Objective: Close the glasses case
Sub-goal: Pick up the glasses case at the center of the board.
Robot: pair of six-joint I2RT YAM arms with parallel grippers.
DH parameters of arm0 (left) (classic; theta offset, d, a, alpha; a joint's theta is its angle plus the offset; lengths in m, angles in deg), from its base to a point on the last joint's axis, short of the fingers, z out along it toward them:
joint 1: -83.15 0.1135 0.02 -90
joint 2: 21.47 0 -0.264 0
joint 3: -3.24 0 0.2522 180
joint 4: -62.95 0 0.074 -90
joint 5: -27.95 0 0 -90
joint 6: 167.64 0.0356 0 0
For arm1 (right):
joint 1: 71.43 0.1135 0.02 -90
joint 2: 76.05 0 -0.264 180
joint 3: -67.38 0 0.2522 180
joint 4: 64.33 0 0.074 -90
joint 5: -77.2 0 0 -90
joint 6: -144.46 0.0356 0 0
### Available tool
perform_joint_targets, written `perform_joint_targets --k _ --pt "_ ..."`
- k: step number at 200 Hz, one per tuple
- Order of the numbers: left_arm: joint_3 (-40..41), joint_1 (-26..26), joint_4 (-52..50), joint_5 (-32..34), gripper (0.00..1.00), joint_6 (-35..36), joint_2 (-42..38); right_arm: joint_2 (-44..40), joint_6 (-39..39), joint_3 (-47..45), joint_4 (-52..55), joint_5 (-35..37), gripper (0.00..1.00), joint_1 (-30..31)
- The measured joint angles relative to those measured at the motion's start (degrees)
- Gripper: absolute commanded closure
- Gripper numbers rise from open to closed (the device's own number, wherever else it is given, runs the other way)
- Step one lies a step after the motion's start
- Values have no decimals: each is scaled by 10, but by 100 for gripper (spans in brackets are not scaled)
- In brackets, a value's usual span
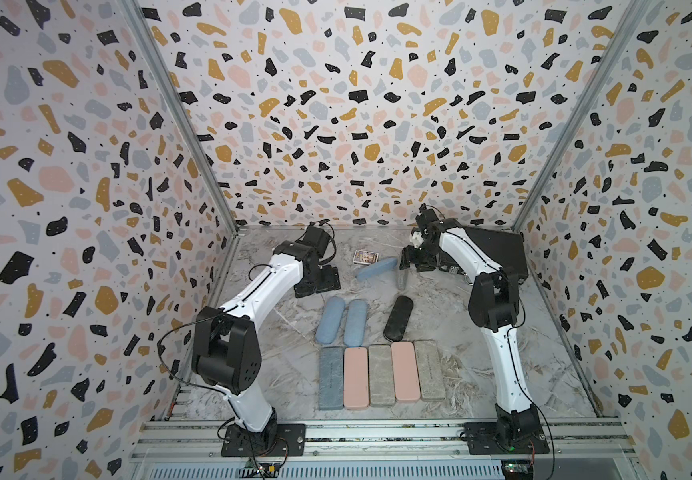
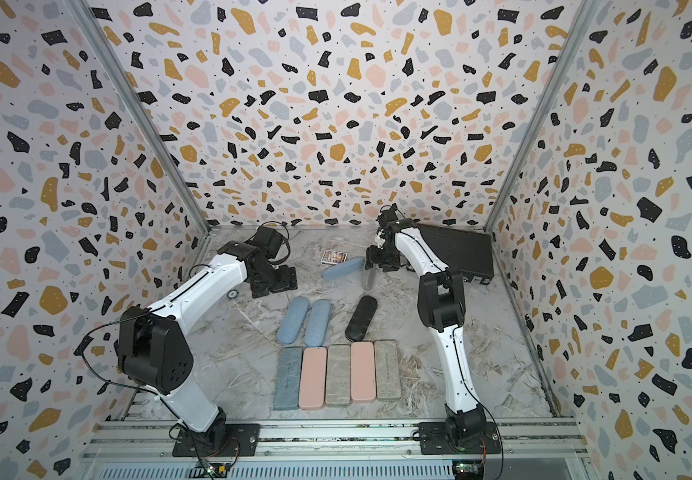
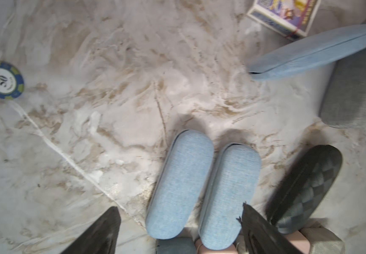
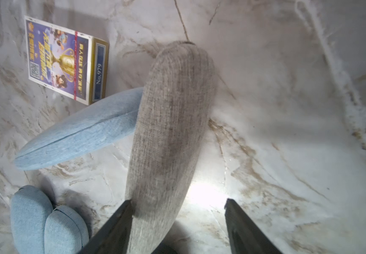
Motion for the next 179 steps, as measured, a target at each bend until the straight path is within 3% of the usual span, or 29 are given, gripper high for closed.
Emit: perform_joint_targets --k 131,179 --pt "48 40 7 -19 13 21 -4 57 11 58 5 -21 33 4" --pt "62 52 3 -19 13 25 -32 65 10 58 5 -17 23 4"
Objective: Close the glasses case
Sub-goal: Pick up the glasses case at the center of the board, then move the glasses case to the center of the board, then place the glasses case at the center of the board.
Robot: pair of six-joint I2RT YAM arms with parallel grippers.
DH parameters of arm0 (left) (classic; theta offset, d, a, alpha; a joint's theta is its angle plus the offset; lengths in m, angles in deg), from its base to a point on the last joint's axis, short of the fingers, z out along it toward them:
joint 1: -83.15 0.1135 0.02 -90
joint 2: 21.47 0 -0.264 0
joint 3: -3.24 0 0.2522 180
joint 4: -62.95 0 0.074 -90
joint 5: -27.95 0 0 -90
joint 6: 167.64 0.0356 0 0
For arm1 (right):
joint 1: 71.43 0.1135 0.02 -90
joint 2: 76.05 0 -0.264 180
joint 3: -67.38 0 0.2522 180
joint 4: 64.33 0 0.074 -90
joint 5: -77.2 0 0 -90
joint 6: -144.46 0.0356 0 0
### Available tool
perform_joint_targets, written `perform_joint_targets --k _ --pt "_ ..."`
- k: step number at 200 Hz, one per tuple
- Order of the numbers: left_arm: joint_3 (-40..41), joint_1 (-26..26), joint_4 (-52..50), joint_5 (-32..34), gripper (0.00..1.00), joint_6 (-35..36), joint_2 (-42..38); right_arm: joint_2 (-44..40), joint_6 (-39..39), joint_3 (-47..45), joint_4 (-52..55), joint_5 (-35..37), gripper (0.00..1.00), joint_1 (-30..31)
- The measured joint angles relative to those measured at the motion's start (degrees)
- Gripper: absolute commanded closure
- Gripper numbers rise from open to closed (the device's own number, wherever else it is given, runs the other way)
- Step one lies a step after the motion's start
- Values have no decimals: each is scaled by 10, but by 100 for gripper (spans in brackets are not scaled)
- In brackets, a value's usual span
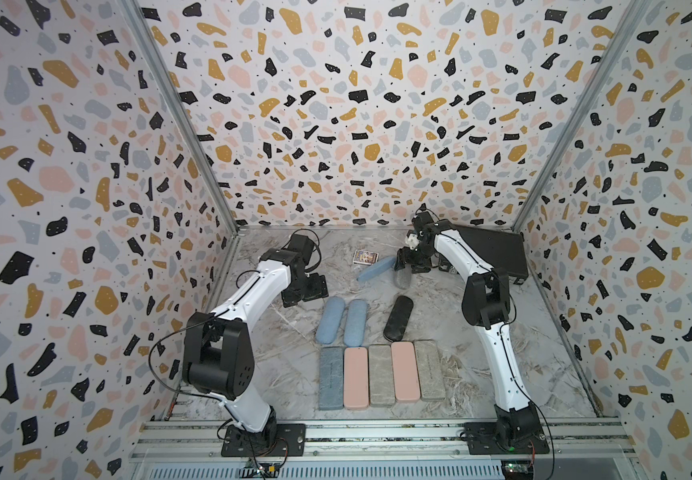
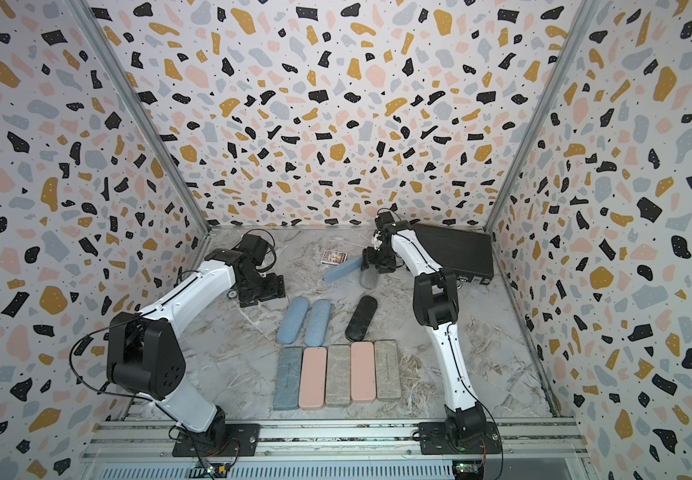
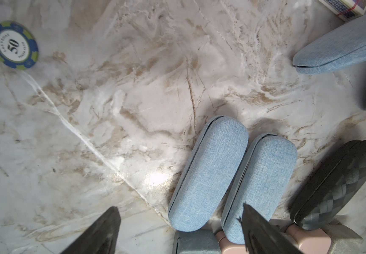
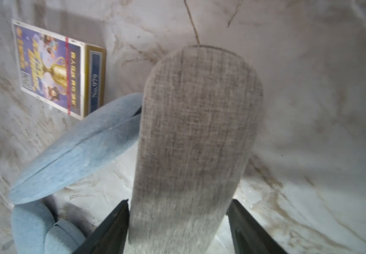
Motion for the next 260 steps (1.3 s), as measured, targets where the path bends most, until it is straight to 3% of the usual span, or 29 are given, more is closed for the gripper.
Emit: perform_joint_targets --k 38,80,114,171,214,234,260 --pt "0 3 -1 0 13 6 -4 13 -1 1 1 13 30 0" --pt "0 4 -1 0 13 8 -4 0 -3 -26 -10 26 55 0" --pt "8 5 -3 6 13 12 -4 -80 -7 -152 -28 61 55 0" --pt "41 35 -7 12 13 12 15 -285 -6 -371 -36 132 54 0" --pt "57 38 -5 21 17 9 52 -387 12 -502 -66 131 54 0" --pt "62 38 -2 22 21 7 65 -393 28 -552 -82 122 54 2" --pt "72 38 6 22 40 2 68 -392 44 -580 -94 115 54 14"
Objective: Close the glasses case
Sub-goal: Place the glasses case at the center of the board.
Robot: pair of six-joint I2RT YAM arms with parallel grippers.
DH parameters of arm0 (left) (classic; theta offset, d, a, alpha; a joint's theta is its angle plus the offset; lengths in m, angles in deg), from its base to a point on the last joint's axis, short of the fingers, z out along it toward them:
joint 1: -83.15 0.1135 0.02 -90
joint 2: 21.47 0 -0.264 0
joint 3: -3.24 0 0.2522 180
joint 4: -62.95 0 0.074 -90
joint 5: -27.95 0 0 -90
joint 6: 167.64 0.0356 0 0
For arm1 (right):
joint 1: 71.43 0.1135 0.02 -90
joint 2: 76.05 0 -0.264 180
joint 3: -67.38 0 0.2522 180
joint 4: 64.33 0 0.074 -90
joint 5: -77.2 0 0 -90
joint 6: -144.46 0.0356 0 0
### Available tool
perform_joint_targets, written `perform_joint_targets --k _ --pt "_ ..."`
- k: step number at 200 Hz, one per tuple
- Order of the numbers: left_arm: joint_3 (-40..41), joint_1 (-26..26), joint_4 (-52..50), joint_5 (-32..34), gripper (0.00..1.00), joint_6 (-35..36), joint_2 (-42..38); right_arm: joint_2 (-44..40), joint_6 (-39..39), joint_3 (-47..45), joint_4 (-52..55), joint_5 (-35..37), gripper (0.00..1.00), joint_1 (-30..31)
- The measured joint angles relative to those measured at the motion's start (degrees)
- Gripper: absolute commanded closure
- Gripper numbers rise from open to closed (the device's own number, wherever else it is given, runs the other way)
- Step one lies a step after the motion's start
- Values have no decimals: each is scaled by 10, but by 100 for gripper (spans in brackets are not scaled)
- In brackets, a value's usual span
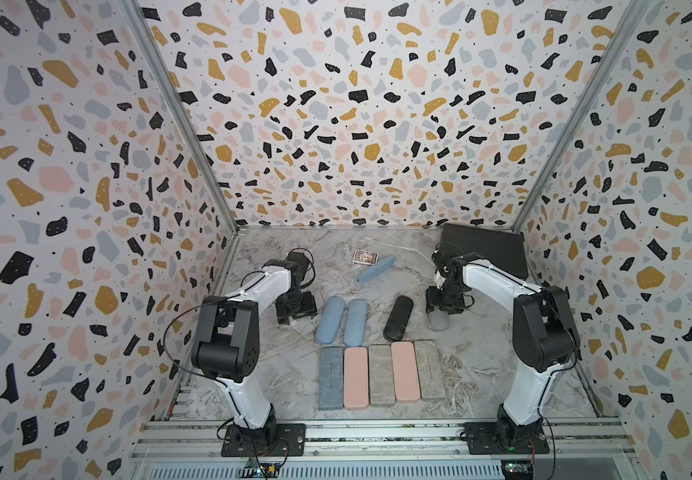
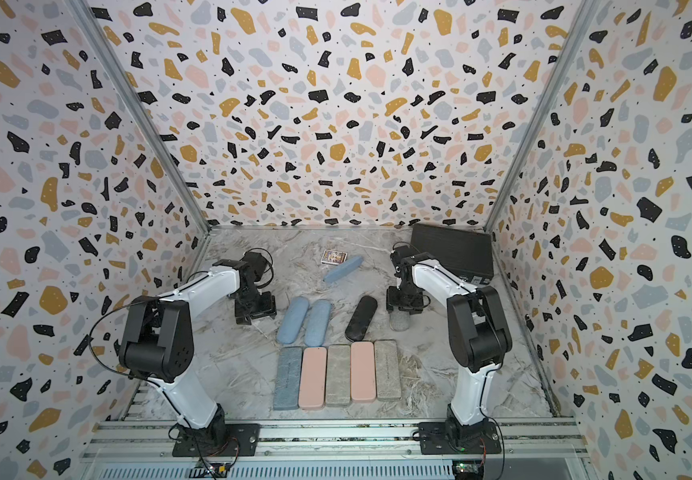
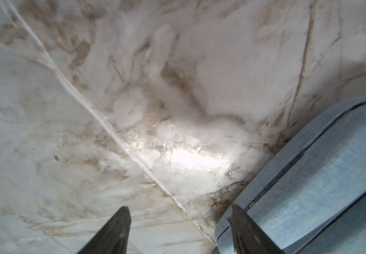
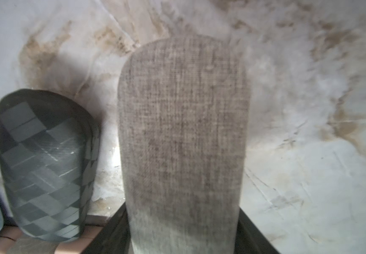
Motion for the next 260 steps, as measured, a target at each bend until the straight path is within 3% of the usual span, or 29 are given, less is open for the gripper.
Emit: perform_joint_targets --k 87,260 --pt "37 0 44 -20 69 -7 23 3 44 0 -54 -10 54 62" --pt "47 -45 66 -44 70 -28 28 37 92 2 -77 -8 54 136"
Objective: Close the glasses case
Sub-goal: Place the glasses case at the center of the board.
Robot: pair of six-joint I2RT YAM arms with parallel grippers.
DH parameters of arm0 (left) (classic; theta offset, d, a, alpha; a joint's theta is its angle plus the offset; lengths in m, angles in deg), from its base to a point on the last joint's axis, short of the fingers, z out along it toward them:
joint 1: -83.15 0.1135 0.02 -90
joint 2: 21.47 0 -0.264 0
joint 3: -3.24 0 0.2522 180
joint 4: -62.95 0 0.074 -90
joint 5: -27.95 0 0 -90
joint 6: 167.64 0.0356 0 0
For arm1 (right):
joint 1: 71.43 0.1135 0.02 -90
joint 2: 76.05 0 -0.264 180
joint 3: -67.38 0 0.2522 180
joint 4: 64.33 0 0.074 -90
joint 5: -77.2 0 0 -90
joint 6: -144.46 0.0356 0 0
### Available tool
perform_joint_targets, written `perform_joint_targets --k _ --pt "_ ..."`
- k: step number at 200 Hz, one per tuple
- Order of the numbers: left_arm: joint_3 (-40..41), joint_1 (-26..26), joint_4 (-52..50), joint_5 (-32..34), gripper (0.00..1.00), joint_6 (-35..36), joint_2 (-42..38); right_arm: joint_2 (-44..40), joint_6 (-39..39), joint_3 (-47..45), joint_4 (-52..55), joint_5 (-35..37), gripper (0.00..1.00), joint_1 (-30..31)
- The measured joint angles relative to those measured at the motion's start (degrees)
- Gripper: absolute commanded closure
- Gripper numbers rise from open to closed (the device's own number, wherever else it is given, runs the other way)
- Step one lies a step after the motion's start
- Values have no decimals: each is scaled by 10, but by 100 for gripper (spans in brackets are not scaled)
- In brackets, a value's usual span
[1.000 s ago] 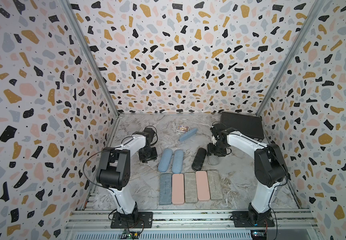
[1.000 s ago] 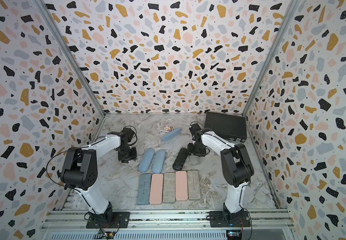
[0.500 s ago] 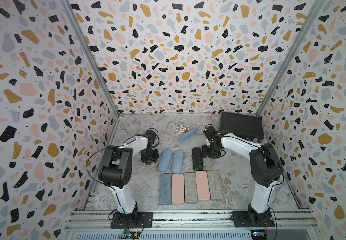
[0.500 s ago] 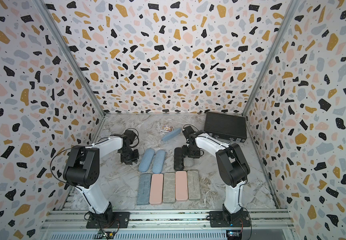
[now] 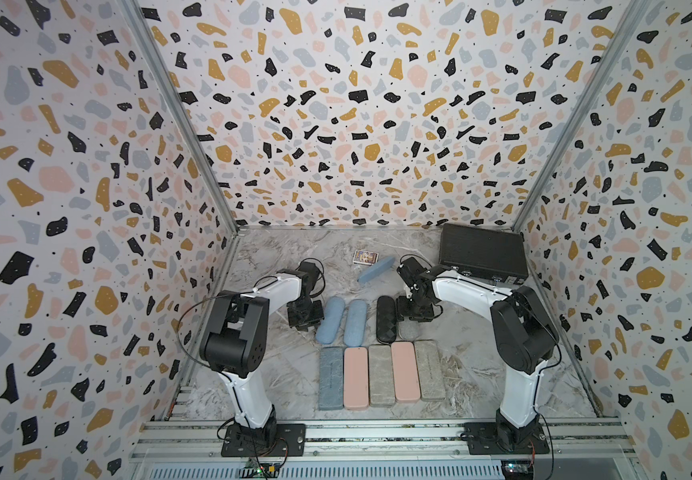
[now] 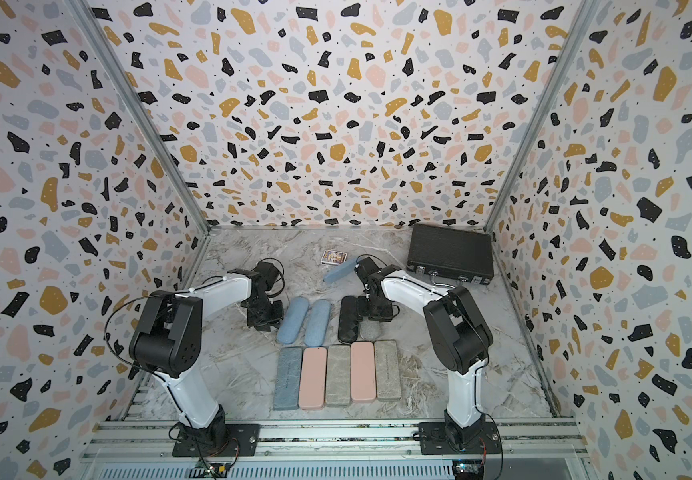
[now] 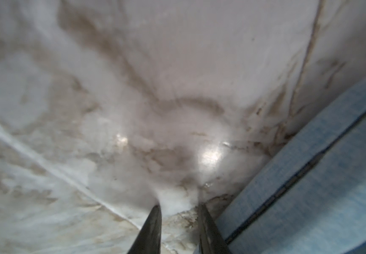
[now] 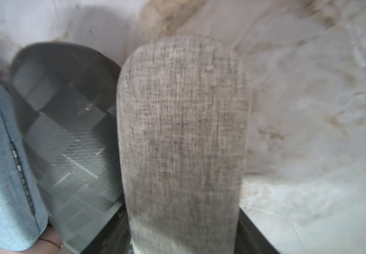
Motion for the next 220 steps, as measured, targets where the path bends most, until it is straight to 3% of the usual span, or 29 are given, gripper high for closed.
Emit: perform_joint_targets --k 100,147,220 --pt "0 -48 -2 1 69 -26 -1 20 23 24 -7 0 52 30" --pt "0 -54 -2 0 68 -24 -5 20 28 24 -6 3 34 33" --pt "-9 -54 -13 7 64 -11 -13 9 31 24 21 25 26 34"
